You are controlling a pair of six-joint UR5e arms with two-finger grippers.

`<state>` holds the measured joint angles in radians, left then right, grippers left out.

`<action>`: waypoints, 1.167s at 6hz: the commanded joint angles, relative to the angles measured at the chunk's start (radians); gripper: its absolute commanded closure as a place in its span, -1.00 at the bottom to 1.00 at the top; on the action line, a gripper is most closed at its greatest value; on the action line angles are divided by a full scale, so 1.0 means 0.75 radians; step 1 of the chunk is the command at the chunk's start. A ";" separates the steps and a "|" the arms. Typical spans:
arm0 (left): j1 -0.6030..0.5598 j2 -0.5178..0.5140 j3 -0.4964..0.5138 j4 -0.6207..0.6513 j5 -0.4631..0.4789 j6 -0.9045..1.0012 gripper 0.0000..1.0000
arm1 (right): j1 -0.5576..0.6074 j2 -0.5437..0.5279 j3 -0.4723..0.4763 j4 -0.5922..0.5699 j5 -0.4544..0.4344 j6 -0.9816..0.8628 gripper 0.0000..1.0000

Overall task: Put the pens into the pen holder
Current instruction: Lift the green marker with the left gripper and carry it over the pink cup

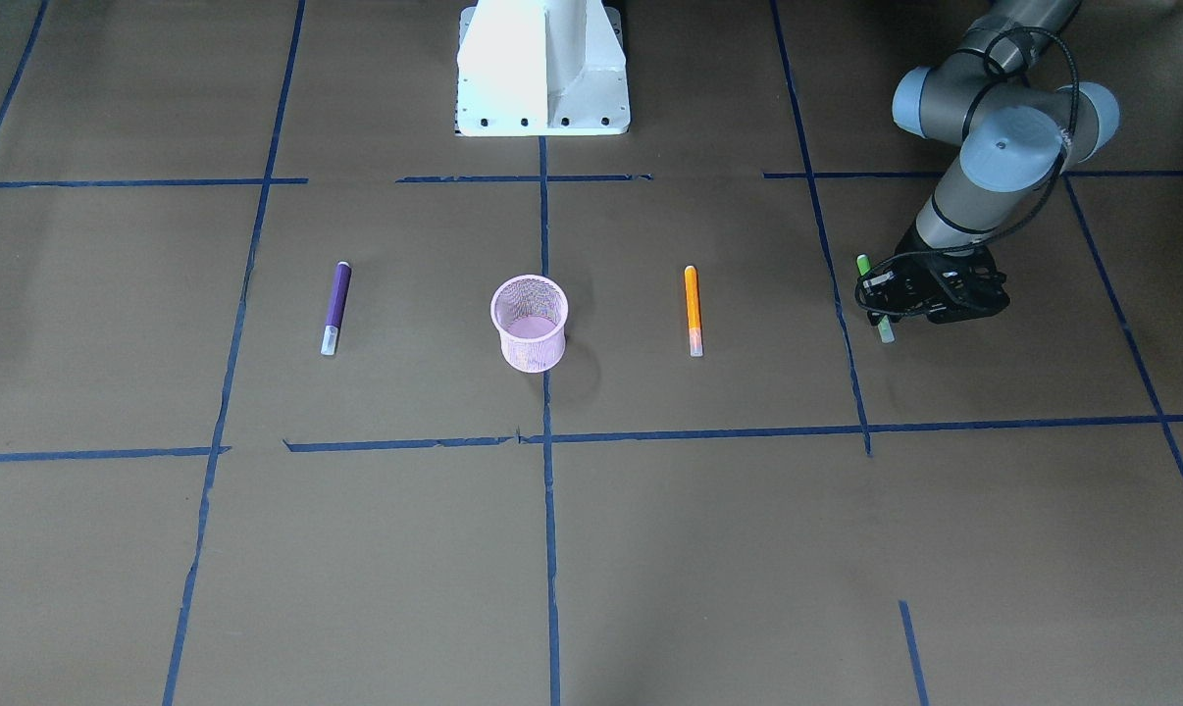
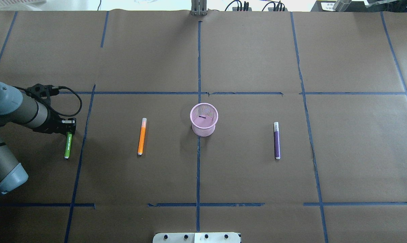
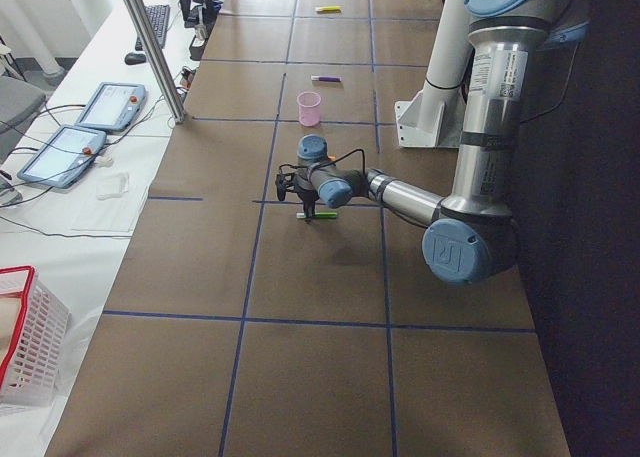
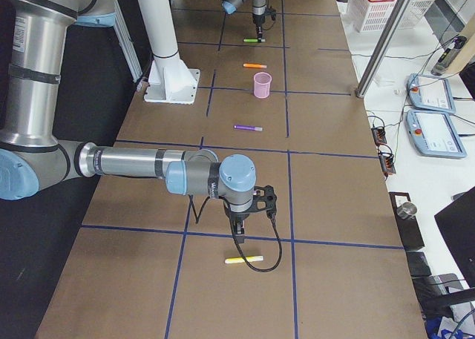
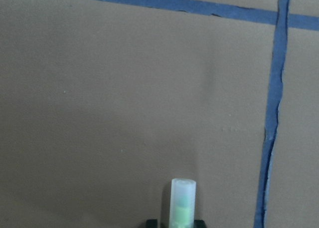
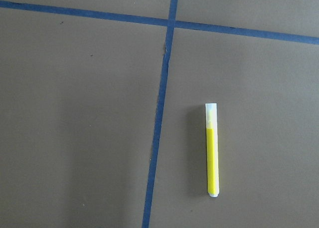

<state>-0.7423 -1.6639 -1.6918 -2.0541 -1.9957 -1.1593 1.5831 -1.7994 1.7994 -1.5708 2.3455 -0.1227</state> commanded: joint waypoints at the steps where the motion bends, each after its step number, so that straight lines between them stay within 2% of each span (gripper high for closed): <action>1: 0.002 -0.001 0.004 0.002 0.000 0.000 0.31 | 0.000 0.000 0.000 0.000 0.000 0.000 -1.00; 2: 0.002 -0.001 0.000 0.002 0.002 -0.003 0.74 | 0.000 0.000 0.000 0.000 0.000 0.000 -1.00; 3: 0.000 -0.001 -0.031 0.006 0.008 0.002 1.00 | 0.000 -0.002 0.002 0.000 0.000 0.000 -1.00; 4: -0.010 -0.001 -0.142 0.012 0.014 0.002 1.00 | 0.000 0.000 0.004 0.000 0.002 0.000 -1.00; 5: -0.033 -0.015 -0.297 0.010 0.103 -0.003 1.00 | 0.000 0.000 0.010 0.002 0.004 -0.004 -1.00; 6: -0.029 -0.102 -0.378 0.004 0.232 0.004 1.00 | -0.002 0.000 0.004 0.087 0.010 0.006 -1.00; 7: -0.017 -0.269 -0.391 0.012 0.385 -0.033 1.00 | -0.002 0.000 0.008 0.102 0.014 0.002 -1.00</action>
<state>-0.7600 -1.7662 -1.9557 -2.0478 -1.8103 -1.1666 1.5820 -1.7994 1.8042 -1.5170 2.3529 -0.1208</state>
